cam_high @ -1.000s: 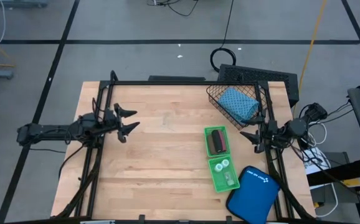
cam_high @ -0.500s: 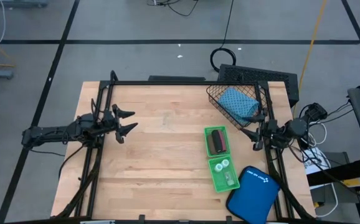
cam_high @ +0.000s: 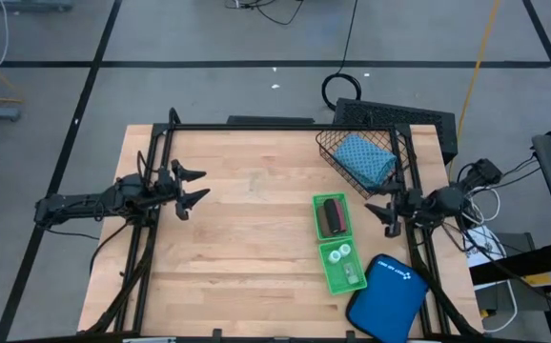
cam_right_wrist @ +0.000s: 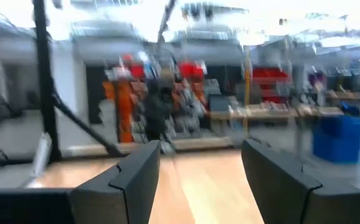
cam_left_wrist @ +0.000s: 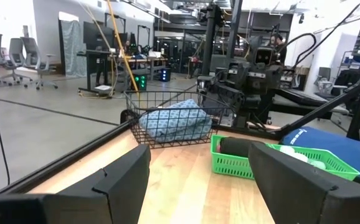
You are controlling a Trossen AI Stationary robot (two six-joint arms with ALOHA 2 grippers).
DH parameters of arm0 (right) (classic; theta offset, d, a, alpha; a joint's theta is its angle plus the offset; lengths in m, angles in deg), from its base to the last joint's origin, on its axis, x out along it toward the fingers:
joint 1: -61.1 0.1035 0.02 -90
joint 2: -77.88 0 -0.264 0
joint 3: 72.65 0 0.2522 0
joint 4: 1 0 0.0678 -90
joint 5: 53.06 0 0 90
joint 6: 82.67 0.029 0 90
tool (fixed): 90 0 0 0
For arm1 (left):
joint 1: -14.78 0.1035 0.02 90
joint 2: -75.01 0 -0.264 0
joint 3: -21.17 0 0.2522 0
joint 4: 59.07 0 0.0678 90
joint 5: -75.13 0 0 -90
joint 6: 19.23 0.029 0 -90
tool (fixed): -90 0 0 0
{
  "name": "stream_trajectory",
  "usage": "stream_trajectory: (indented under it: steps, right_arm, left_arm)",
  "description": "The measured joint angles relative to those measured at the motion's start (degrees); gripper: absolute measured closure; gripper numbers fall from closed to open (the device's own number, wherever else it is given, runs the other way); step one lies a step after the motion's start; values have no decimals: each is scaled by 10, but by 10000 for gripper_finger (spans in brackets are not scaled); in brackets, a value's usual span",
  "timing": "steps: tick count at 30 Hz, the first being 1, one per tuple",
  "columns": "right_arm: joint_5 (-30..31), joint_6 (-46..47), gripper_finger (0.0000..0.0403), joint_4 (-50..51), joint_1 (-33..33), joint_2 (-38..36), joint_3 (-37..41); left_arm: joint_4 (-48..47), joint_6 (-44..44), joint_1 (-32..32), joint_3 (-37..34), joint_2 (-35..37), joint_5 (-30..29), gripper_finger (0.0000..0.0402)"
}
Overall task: Pick & Place Medicine items
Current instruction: Return to Home Position
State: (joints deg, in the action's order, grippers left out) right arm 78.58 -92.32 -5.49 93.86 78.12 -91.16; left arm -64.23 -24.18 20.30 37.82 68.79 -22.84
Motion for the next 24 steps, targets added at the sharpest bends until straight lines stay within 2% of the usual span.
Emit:
stream_trajectory:
  steps: [2, 8, 17, 21, 24]
  right_arm:
    - [-32, -14, 186, -47, -11, 0, 12]
    - [-52, -15, 182, -58, -60, -1, 14]
    - [-198, 17, 187, -43, -165, 0, 15]
    - [-237, 36, 184, -4, -216, 0, 15]
    - [-242, 43, 182, 12, -246, 0, 15]
  left_arm:
    - [1, 1, 0, 0, 0, 0, 121]
    - [1, -3, 0, 0, 0, 0, 121]
    - [2, -11, 0, 0, 0, 1, 121]
    - [2, -16, 0, 0, 0, 3, 121]
    - [1, -21, 0, 0, 0, 7, 121]
